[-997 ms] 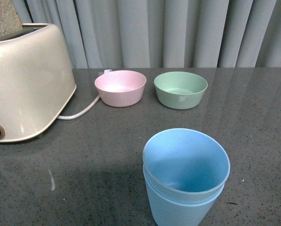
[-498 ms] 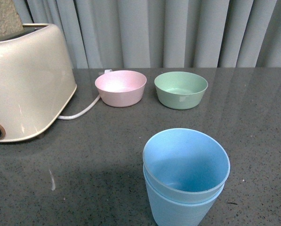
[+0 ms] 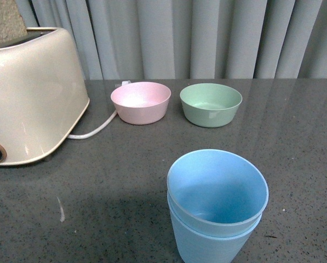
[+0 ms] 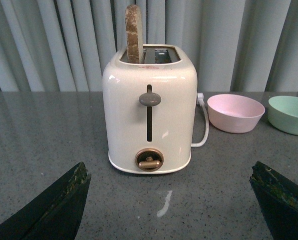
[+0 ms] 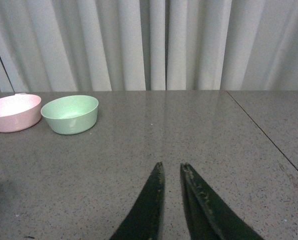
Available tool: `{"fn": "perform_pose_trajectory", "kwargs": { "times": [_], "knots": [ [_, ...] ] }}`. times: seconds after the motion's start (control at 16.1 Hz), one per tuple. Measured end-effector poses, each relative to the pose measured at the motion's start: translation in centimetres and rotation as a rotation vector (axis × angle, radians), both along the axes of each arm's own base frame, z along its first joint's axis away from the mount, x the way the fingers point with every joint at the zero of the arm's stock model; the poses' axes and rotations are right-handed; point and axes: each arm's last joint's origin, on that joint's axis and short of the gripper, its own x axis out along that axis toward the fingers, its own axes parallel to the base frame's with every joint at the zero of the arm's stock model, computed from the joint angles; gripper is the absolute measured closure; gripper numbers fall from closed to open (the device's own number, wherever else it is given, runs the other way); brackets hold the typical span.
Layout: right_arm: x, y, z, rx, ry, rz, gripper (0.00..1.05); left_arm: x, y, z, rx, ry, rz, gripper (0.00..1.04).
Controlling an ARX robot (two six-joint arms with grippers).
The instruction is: Stack blue cups with both arms
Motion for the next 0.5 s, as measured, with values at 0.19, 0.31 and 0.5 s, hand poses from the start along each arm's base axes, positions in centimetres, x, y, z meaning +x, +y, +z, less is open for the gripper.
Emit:
{"fn": "perform_pose_trajectory", "kwargs": {
  "times": [0.19, 0.31, 0.5],
  "knots": [
    [0.0, 0.0, 0.0, 0.0, 0.0, 0.0, 0.62, 0.0, 0.0, 0.0, 0.0, 0.0, 0.0, 0.07],
    [0.0, 0.0, 0.0, 0.0, 0.0, 0.0, 0.38, 0.0, 0.0, 0.0, 0.0, 0.0, 0.0, 0.07],
    [0.0, 0.0, 0.0, 0.001, 0.0, 0.0, 0.04, 0.0, 0.0, 0.0, 0.0, 0.0, 0.0, 0.07]
  ]
}}
